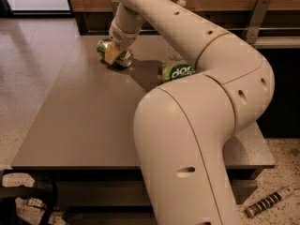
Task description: Knock green can over
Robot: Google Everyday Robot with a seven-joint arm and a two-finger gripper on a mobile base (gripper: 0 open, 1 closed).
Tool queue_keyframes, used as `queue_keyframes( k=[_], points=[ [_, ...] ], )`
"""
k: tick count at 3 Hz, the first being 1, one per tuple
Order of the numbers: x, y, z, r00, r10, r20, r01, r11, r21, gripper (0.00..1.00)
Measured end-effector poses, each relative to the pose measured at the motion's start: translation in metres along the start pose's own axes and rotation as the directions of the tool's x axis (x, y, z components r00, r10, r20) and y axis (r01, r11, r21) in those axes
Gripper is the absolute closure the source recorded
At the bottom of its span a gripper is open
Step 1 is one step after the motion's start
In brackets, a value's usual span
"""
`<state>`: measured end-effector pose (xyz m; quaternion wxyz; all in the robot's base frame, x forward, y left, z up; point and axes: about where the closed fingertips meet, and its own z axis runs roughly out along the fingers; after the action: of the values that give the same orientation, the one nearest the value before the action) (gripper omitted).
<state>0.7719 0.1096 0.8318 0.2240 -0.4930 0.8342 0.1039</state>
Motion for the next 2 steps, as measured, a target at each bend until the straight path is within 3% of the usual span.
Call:
queue_keyframes(
  k=[1, 2],
  points=[
    [-0.0001, 0.0005, 0.0010, 1.000, 0.000, -0.002, 0.000, 1.0000, -0.002, 0.97],
    [-0.0003, 0.0008, 0.0016, 1.000, 0.000, -0.003, 0.000, 1.0000, -0.003, 0.76]
  ],
)
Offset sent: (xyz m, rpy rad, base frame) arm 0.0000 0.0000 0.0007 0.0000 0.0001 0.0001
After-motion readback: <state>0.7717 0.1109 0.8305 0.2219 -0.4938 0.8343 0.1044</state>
